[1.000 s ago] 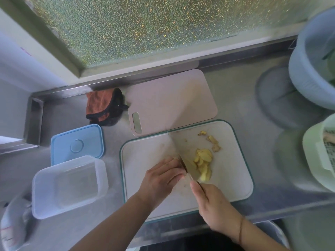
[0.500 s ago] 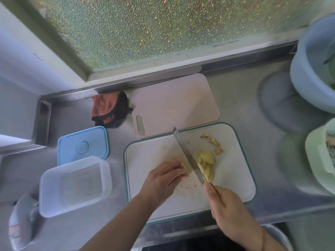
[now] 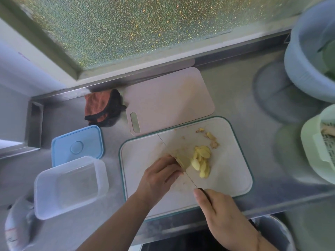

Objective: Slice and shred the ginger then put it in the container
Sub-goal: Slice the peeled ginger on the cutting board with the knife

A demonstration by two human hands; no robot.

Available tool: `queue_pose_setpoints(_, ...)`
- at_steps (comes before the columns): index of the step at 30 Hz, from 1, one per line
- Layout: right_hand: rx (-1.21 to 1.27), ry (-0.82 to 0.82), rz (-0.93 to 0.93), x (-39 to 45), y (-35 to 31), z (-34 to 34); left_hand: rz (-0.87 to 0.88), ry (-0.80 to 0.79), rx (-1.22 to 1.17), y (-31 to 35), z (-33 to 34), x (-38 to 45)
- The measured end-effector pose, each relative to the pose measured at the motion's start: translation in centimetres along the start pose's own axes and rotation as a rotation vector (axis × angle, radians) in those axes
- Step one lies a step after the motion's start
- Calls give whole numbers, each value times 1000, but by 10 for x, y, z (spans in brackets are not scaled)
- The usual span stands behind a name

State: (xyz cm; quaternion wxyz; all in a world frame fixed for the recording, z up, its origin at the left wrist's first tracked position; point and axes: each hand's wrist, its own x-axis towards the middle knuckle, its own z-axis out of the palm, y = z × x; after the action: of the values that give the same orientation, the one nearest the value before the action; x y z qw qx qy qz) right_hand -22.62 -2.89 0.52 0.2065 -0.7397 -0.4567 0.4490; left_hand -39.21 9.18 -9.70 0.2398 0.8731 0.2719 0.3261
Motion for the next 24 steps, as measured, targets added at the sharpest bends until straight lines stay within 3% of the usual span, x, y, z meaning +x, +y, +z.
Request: queue_pose_setpoints(24, -17, -68, 44, 6, -9, -2, -1, -17, 18, -4, 5, -5)
